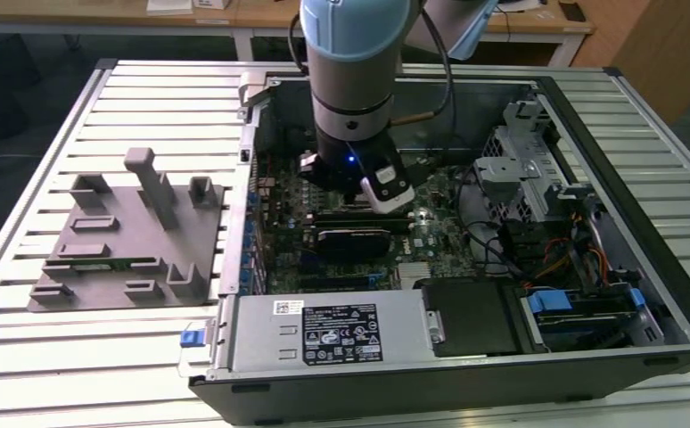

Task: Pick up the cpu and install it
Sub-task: 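Install the second cpu locking lever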

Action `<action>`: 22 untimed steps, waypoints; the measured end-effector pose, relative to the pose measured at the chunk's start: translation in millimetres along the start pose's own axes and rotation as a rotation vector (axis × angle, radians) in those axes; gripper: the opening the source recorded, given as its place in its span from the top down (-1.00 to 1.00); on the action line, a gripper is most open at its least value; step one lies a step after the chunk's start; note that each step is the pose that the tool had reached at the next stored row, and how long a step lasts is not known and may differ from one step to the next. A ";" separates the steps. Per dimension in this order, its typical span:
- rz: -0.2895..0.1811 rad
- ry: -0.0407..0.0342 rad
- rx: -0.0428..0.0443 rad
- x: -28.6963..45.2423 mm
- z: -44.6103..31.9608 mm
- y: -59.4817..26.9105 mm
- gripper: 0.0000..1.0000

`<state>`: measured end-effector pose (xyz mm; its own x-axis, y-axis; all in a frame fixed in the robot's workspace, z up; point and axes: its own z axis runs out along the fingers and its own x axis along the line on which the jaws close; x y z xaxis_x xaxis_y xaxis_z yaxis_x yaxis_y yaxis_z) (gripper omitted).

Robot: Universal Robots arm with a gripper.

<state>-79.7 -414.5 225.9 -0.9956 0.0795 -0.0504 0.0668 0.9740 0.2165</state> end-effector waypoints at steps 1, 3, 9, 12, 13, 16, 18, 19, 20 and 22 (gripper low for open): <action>0.000 -0.0002 0.0048 -0.8 0.4 2.0 0.79; -0.001 -0.0008 0.0130 -2.0 1.4 6.2 0.79; -0.003 -0.0025 0.0381 -6.3 4.8 19.4 0.79; -0.003 -0.0033 0.0510 -9.3 6.3 25.2 0.79; -0.004 -0.0037 0.0545 -10.3 7.0 27.4 0.79; -0.004 -0.0040 0.0638 -13.8 8.7 33.8 0.79; -0.005 -0.0045 0.0708 -16.1 10.1 38.2 0.79; -0.005 -0.0047 0.0746 -17.3 10.6 40.2 0.79; -0.005 -0.0050 0.0786 -18.6 11.2 41.9 0.79; -0.006 -0.0047 0.0875 -21.9 12.6 44.7 0.79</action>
<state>-54.1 -370.0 224.4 -0.9956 0.0747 -0.0560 0.0669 0.9892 0.1302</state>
